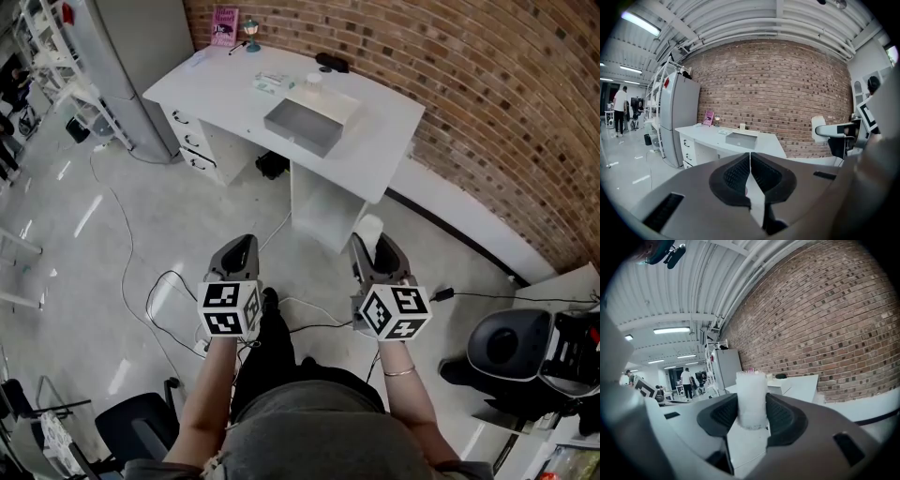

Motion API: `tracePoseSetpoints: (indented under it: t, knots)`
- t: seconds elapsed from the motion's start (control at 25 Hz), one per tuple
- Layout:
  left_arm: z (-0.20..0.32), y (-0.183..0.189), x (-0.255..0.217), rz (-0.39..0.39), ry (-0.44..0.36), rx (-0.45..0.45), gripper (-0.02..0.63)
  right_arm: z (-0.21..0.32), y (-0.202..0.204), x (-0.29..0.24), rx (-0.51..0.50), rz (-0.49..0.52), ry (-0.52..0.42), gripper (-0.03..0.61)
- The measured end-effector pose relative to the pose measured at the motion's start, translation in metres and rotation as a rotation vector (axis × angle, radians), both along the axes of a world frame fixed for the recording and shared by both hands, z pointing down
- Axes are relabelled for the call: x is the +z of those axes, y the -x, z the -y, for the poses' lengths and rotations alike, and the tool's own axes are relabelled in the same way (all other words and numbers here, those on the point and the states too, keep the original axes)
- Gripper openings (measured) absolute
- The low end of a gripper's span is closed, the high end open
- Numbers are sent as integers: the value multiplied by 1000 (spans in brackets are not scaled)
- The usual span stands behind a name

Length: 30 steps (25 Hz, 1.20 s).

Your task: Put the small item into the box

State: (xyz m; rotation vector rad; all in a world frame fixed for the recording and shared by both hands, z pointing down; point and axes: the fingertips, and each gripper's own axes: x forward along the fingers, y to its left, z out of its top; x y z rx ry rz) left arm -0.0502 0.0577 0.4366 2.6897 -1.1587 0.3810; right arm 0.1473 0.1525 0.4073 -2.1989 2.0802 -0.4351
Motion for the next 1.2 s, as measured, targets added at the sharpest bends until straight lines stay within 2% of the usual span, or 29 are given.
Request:
tracePoseSetpoints:
  t: [0.28, 0.76, 0.92, 1.2]
  knots:
    - [85, -5, 5, -15, 26, 21, 26, 82, -3, -5, 24, 0, -1, 182]
    - [212, -19, 2, -9, 39, 124, 26, 201, -14, -14, 114, -6, 12, 183]
    - [240, -16, -1, -13, 47, 136, 26, 225, -12, -17, 140, -1, 9, 183]
    - [260, -10, 5, -32, 68, 135, 26, 246, -11, -18, 151, -19, 21, 183]
